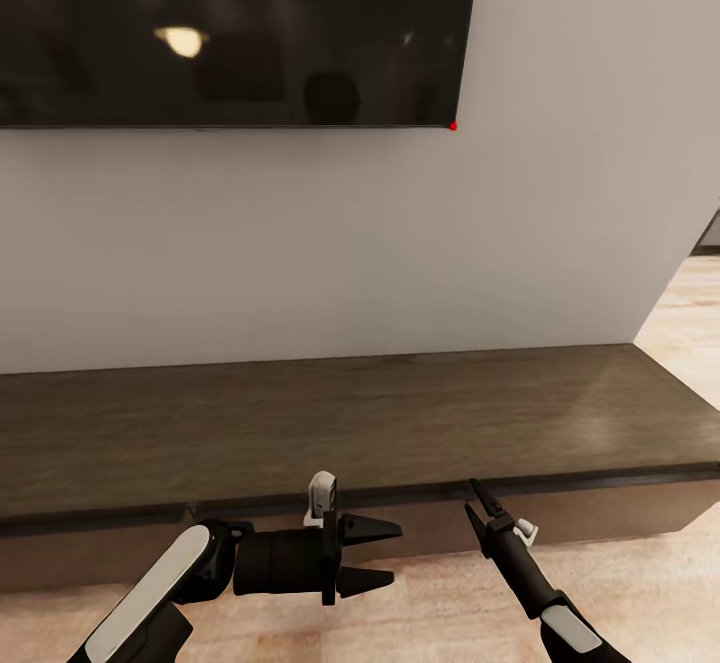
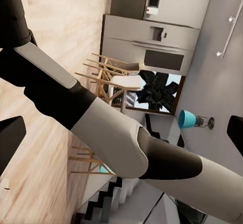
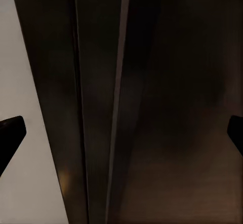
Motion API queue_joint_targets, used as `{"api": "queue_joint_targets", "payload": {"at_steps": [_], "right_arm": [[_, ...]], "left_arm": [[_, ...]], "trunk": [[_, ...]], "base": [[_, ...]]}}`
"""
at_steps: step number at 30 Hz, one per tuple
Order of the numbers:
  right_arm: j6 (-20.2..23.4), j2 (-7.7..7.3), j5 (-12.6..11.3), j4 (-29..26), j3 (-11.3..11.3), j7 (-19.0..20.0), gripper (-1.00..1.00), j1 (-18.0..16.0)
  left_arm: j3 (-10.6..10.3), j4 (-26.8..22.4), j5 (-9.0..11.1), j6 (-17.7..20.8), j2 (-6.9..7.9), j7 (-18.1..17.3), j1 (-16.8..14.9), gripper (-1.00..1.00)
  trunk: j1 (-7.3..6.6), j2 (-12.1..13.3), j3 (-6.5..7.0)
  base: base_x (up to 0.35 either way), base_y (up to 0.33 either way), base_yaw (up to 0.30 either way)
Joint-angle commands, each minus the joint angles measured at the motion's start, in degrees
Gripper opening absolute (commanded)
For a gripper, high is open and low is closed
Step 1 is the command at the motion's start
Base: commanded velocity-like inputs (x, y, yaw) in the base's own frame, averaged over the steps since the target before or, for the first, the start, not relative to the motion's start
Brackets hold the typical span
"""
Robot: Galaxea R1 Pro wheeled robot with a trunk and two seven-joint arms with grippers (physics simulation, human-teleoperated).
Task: Place each of the two pumpkins and all three candles from the living room inside a cabinet in the living room (use any cabinet), then make sure every cabinet is closed, and position the cauldron so it is next to a table in the living room.
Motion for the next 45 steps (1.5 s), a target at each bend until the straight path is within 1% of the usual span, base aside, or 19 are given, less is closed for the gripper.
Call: {"api": "queue_joint_targets", "payload": {"at_steps": [1,31,32,45], "right_arm": [[0.34,-0.05,-0.6,0.03,0.45,0.16,1.0,-0.03],[0.35,-0.05,-0.6,0.03,0.45,0.15,1.0,-0.03],[0.35,-0.05,-0.6,0.03,0.45,0.15,-1.0,-0.03],[0.39,-0.05,-0.6,0.03,0.45,0.15,-1.0,-0.03]], "left_arm": [[-0.07,-0.04,0.61,0.01,0.03,0.53,-0.04,1.0],[0.0,0.03,0.61,0.0,0.03,0.53,-0.04,1.0],[0.0,0.03,0.61,0.01,0.03,0.53,-0.04,1.0],[0.0,0.03,0.61,-0.02,0.03,0.53,-0.04,1.0]], "trunk": [[-0.01,-0.02,-0.05],[-0.01,-0.02,-0.05],[-0.01,-0.02,-0.05],[-0.01,-0.02,-0.05]], "base": [[-0.012,0.0,0.0],[-0.001,0.0,0.0],[0.0,0.0,0.0],[0.0,0.0,0.0]]}}
